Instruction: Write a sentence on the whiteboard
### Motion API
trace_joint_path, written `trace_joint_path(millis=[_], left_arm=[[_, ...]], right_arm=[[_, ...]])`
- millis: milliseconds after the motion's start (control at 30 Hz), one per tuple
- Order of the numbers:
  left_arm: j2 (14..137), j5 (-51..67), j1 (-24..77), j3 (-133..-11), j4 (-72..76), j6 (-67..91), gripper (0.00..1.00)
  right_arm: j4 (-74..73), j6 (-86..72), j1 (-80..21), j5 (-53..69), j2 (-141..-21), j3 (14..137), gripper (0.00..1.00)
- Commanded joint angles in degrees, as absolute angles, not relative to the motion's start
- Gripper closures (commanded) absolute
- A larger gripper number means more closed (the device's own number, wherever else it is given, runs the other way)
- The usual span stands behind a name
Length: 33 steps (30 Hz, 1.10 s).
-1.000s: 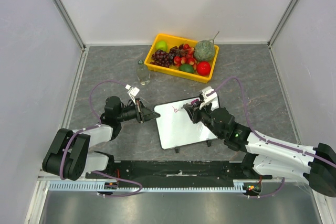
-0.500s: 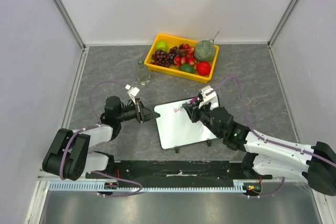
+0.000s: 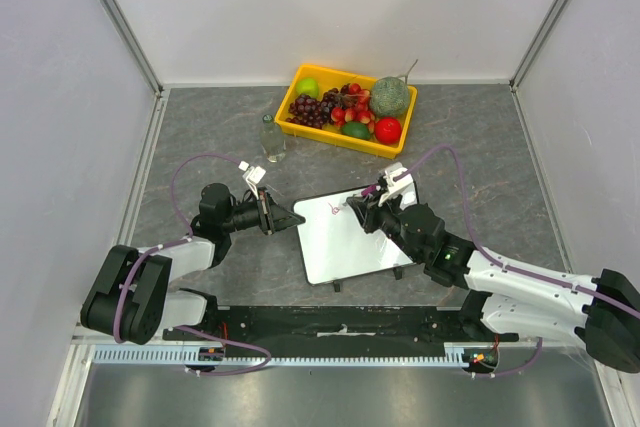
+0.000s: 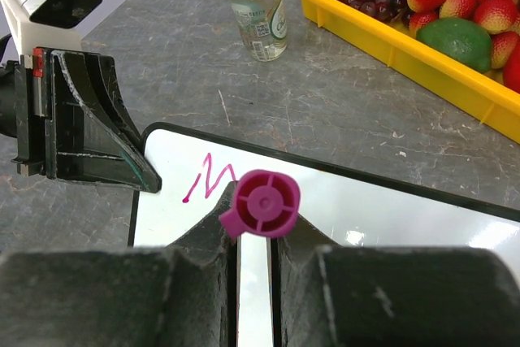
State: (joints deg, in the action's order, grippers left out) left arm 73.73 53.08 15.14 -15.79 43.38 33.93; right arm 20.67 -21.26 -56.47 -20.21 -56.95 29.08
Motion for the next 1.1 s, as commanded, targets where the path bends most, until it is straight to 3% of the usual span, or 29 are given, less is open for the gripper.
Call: trace_joint_path(millis=[0, 433, 1067], left_arm=[[73.1, 52.9, 15.3, -15.8, 41.5, 28.9, 0.98], [73.1, 52.9, 15.3, -15.8, 41.6, 28.9, 0.98], [72.9, 53.0, 15.3, -15.7, 41.5, 28.9, 0.98]], right_arm=[[23.8, -21.6, -56.3, -21.4, -57.7, 29.2, 1.0], [23.1, -23.0, -56.2, -21.0, -51.2, 28.5, 1.0], [23.7, -21.7, -55.1, -20.9, -55.8, 29.4, 1.0]])
